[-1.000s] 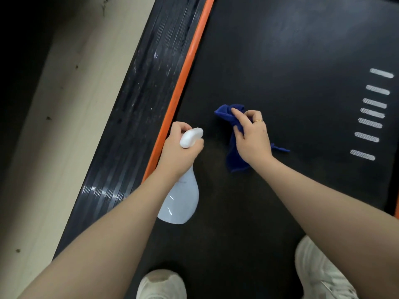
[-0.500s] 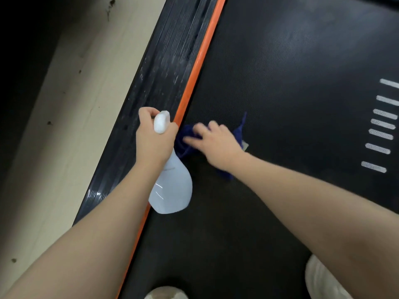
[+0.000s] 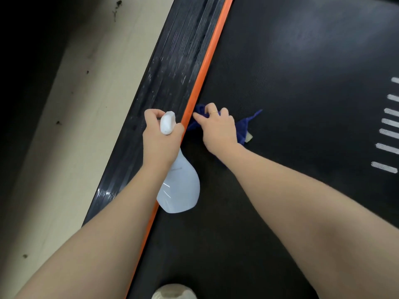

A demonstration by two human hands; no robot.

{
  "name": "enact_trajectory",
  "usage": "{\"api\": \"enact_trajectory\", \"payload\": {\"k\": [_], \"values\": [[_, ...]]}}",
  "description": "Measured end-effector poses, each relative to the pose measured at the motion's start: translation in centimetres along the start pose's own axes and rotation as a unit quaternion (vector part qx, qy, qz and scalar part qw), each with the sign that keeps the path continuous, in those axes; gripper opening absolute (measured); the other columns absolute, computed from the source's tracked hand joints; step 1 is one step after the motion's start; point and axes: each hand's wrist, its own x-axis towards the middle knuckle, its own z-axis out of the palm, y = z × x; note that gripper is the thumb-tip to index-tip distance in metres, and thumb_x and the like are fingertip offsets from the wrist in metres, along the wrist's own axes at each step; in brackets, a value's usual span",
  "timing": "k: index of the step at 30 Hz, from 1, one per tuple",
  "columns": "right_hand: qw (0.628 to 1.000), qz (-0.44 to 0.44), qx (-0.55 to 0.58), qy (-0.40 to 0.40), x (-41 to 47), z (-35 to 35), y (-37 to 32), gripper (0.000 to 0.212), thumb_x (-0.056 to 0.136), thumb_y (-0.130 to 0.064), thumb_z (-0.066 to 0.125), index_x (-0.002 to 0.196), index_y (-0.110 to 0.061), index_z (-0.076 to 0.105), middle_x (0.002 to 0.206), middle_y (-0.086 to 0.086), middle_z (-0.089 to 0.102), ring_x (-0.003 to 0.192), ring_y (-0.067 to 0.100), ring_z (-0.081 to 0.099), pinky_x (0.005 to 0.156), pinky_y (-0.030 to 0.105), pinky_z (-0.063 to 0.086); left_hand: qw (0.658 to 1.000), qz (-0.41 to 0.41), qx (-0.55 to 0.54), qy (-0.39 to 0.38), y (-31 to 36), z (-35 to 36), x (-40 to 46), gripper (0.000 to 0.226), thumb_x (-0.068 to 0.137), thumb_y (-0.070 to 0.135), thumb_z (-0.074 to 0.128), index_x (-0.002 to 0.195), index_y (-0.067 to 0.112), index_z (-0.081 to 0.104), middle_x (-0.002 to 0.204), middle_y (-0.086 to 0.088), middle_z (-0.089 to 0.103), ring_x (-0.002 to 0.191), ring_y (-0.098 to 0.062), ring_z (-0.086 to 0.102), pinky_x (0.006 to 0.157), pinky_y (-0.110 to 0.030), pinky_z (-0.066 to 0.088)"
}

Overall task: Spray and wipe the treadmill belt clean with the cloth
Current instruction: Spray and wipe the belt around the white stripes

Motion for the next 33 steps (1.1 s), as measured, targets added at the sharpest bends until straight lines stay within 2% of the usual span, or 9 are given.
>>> {"api": "enact_trajectory", "payload": {"k": [3, 6, 8, 12, 14, 18, 25, 29, 33], "values": [[0.987, -0.150, 0.037, 0.049, -3.1, 2.0, -1.0, 0.041, 0.072, -0.010, 0.071, 0.111, -0.018, 0.065, 0.108, 0.015, 0.057, 0.077, 0.035, 0.052, 0.062, 0.036, 0.043, 1.000, -0.006, -0.014, 0.003, 0.0, -0.1, -0.3, 0.032, 0.087, 0.011, 0.061, 0.105, 0.019, 0.036, 0.085, 0.014, 0.044, 0.072, -0.001, 0.048, 0.056, -0.009, 0.043], [0.945, -0.323, -0.048, -0.034, -4.2, 1.8, 0.4, 0.050, 0.083, -0.014, 0.060, 0.131, -0.027, 0.051, 0.127, 0.011, 0.047, 0.091, 0.032, 0.048, 0.070, 0.039, 0.040, 1.000, -0.004, -0.014, -0.007, -0.2, -0.1, -0.3, 0.032, 0.087, 0.011, 0.061, 0.106, 0.018, 0.036, 0.085, 0.014, 0.044, 0.071, -0.001, 0.049, 0.059, -0.015, 0.044], [0.958, -0.268, -0.095, -0.045, -2.0, 0.7, 1.2, 0.050, 0.094, -0.018, 0.042, 0.140, -0.036, 0.034, 0.137, 0.007, 0.032, 0.107, 0.030, 0.040, 0.084, 0.039, 0.036, 1.000, -0.005, -0.013, -0.011, -0.3, 0.0, -0.3, 0.033, 0.088, 0.012, 0.062, 0.107, 0.019, 0.036, 0.085, 0.014, 0.045, 0.073, 0.000, 0.049, 0.059, -0.013, 0.043], [0.998, -0.042, -0.035, 0.017, 0.2, -0.2, 0.9, 0.046, 0.094, -0.017, 0.041, 0.138, -0.031, 0.040, 0.132, 0.011, 0.033, 0.104, 0.034, 0.042, 0.082, 0.042, 0.040, 1.000, -0.009, -0.013, -0.012, -0.8, -0.3, -0.6, 0.034, 0.088, 0.014, 0.063, 0.108, 0.021, 0.036, 0.089, 0.015, 0.044, 0.079, 0.000, 0.049, 0.061, -0.012, 0.041], [0.992, -0.113, -0.043, 0.038, -2.2, 1.4, 0.6, 0.048, 0.088, -0.013, 0.046, 0.135, -0.027, 0.047, 0.127, 0.014, 0.035, 0.097, 0.038, 0.048, 0.075, 0.042, 0.043, 0.999, -0.018, -0.032, -0.015, -1.2, -0.6, -1.0, 0.032, 0.088, 0.013, 0.063, 0.107, 0.019, 0.038, 0.090, 0.014, 0.046, 0.080, -0.001, 0.050, 0.062, -0.014, 0.042], [0.956, -0.264, -0.079, -0.098, -5.9, 1.6, 2.9, 0.061, 0.095, -0.015, 0.041, 0.147, -0.037, 0.017, 0.139, 0.009, 0.024, 0.111, 0.030, 0.038, 0.088, 0.039, 0.035, 0.999, -0.036, -0.030, -0.024, -1.4, -0.2, -1.3, 0.029, 0.087, 0.012, 0.063, 0.105, 0.016, 0.040, 0.089, 0.013, 0.047, 0.078, -0.002, 0.050, 0.061, -0.016, 0.041], [0.999, 0.008, -0.037, -0.009, -2.6, 0.8, 3.3, 0.057, 0.094, -0.013, 0.040, 0.145, -0.036, 0.025, 0.137, 0.010, 0.029, 0.104, 0.031, 0.039, 0.084, 0.038, 0.037, 0.997, -0.026, -0.010, -0.066, -0.7, 0.6, -1.5, 0.032, 0.082, 0.021, 0.066, 0.103, 0.019, 0.042, 0.090, 0.010, 0.050, 0.085, -0.009, 0.054, 0.070, -0.027, 0.046], [0.987, -0.130, -0.052, -0.085, -7.9, 1.8, 2.8, 0.061, 0.095, -0.016, 0.040, 0.148, -0.035, 0.016, 0.140, 0.010, 0.024, 0.106, 0.030, 0.039, 0.086, 0.037, 0.037, 0.994, -0.027, 0.019, -0.100, 0.0, 1.0, -2.0, 0.033, 0.078, 0.028, 0.066, 0.102, 0.025, 0.043, 0.103, 0.000, 0.054, 0.100, -0.023, 0.056, 0.086, -0.044, 0.050], [0.980, -0.158, -0.102, -0.071, -6.9, 0.4, 5.7, 0.060, 0.096, -0.016, 0.036, 0.147, -0.039, 0.014, 0.141, 0.009, 0.023, 0.109, 0.031, 0.039, 0.088, 0.038, 0.037, 0.992, -0.011, 0.011, -0.121, 0.9, 1.8, -2.3, 0.030, 0.087, 0.014, 0.064, 0.109, 0.015, 0.043, 0.091, 0.009, 0.050, 0.081, -0.008, 0.054, 0.064, -0.019, 0.044]]}}
